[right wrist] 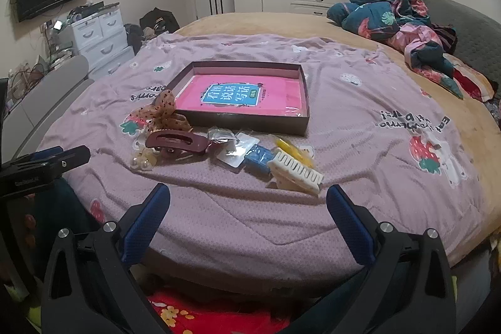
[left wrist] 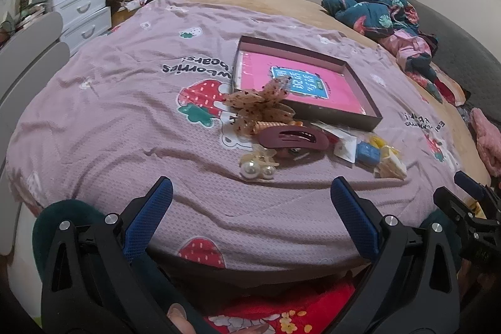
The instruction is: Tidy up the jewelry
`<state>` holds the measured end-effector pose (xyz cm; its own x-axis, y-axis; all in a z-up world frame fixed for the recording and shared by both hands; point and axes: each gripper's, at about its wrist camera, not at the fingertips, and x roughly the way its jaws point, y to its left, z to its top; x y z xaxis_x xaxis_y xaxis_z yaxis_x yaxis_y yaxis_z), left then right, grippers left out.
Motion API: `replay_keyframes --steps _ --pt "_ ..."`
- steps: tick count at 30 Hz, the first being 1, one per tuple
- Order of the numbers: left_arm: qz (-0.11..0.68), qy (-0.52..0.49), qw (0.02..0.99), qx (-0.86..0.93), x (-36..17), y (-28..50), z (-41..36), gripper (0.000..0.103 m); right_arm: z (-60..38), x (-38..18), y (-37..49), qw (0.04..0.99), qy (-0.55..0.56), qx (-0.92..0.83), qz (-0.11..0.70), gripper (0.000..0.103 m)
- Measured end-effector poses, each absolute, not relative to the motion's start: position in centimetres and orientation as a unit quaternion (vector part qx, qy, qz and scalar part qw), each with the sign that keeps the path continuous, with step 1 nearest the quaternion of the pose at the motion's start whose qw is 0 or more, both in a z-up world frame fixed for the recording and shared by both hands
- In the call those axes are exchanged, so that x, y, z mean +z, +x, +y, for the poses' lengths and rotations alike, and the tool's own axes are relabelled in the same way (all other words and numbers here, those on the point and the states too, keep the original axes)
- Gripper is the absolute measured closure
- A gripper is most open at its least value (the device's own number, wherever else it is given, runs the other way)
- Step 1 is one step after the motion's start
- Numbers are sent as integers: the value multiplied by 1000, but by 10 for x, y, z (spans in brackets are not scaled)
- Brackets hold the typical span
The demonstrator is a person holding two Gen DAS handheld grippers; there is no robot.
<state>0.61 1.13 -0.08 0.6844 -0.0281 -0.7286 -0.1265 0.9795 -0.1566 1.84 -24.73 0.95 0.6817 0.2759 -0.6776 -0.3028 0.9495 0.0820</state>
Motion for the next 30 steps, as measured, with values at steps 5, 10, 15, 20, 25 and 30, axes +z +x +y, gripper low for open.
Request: replay_keyframes --steps 5,10,15,20,25,30 --pt "400 -103 910 34 -2 14 21 8 -249 9 36 912 -10 166 376 4" --pt "403 -104 908 43 -1 28 30 8 -255 6 59 907 -3 163 388 4" --pt "414 -106 903 42 -3 50 39 8 -262 4 81 909 -4 148 389 4" --pt "413 -112 903 27 -5 73 44 8 -270 -1 105 905 -1 138 402 4" --pt "412 -108 905 18 -8 102 42 8 -275 -14 132 893 -2 141 427 4" --pt "434 -102 895 5 -20 132 35 8 -275 -34 159 873 2 148 465 4"
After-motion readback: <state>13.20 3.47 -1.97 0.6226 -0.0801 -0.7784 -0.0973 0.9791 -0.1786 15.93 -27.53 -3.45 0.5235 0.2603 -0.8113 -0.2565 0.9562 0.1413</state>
